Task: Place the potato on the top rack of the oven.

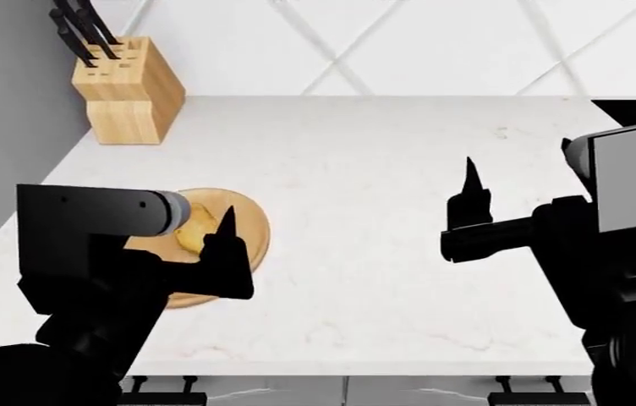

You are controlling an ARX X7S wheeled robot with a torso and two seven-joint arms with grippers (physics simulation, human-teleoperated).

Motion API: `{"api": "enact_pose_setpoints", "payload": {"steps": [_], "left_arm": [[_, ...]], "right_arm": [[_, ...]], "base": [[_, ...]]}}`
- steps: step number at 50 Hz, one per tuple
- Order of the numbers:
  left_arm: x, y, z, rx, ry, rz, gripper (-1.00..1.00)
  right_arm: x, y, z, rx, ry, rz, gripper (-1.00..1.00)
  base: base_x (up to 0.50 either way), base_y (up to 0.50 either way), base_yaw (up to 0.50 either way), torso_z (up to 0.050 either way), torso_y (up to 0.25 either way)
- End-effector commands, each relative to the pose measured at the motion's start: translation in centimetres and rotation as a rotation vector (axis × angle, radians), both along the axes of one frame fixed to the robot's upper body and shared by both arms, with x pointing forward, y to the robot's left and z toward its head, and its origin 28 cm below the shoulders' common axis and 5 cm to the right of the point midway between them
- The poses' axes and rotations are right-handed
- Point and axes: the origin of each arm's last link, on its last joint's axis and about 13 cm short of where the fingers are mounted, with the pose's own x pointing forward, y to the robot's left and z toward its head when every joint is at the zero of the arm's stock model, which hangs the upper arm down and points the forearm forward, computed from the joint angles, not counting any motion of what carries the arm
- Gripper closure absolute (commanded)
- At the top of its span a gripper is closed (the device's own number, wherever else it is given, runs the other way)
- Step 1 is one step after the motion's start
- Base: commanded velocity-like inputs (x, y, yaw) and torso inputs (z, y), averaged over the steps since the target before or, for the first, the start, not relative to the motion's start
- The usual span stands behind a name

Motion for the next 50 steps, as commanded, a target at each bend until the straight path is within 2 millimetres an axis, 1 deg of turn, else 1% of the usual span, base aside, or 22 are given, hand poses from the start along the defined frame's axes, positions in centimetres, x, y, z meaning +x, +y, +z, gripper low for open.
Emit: {"api": "enact_pose_setpoints", "payload": {"steps": [1,6,10,15,20,25,30,34,41,50], "left_arm": [[-1.2,-0.6,-0.6,-0.041,0.018,0.048,-1.0],[-1.1,-1.0,-0.8,-0.048,0.058,0.083,-1.0],[-1.0,-1.3,-0.4,-0.036,0.084,0.102,-1.0],[-0.9,-1.8,-0.9,-0.01,0.125,0.125,-1.0],[-0.1,-2.2,-0.6,0.004,0.127,0.157,-1.0],[1.3,-2.3,-0.5,0.014,0.135,0.172,-1.0],[2.6,-2.4,-0.8,0.016,0.145,0.193,-1.0],[2.7,-2.6,-1.3,0.011,0.151,0.193,-1.0],[4.0,-2.7,-1.6,0.036,0.15,0.222,-1.0],[5.1,-2.9,-2.3,0.063,0.173,0.223,-1.0]], "right_arm": [[0.2,-0.1,-0.3,0.009,-0.004,0.003,-1.0],[0.2,-0.1,-0.4,0.017,-0.013,0.008,-1.0],[0.1,-0.1,-1.0,0.036,-0.011,0.012,-1.0],[0.2,-0.2,-0.9,0.036,-0.019,0.015,-1.0],[0.3,-0.3,-1.2,0.04,-0.015,0.025,-1.0],[0.6,-0.3,-1.4,0.045,-0.02,0.032,-1.0],[0.9,-0.3,-1.2,0.042,-0.017,0.032,-1.0],[1.1,-0.3,-1.3,0.041,-0.016,0.03,-1.0],[1.3,-0.5,-1.5,0.042,-0.009,0.026,-1.0],[1.6,-0.6,-1.8,0.049,-0.002,0.024,-1.0]], "base": [[0.0,0.0,0.0,0.0,0.0],[0.0,0.0,0.0,0.0,0.0],[0.0,0.0,0.0,0.0,0.0],[0.0,0.0,0.0,0.0,0.0],[0.0,0.0,0.0,0.0,0.0],[0.0,0.0,0.0,0.0,0.0],[0.0,0.0,0.0,0.0,0.0],[0.0,0.0,0.0,0.0,0.0],[0.0,0.0,0.0,0.0,0.0],[0.0,0.0,0.0,0.0,0.0]]}}
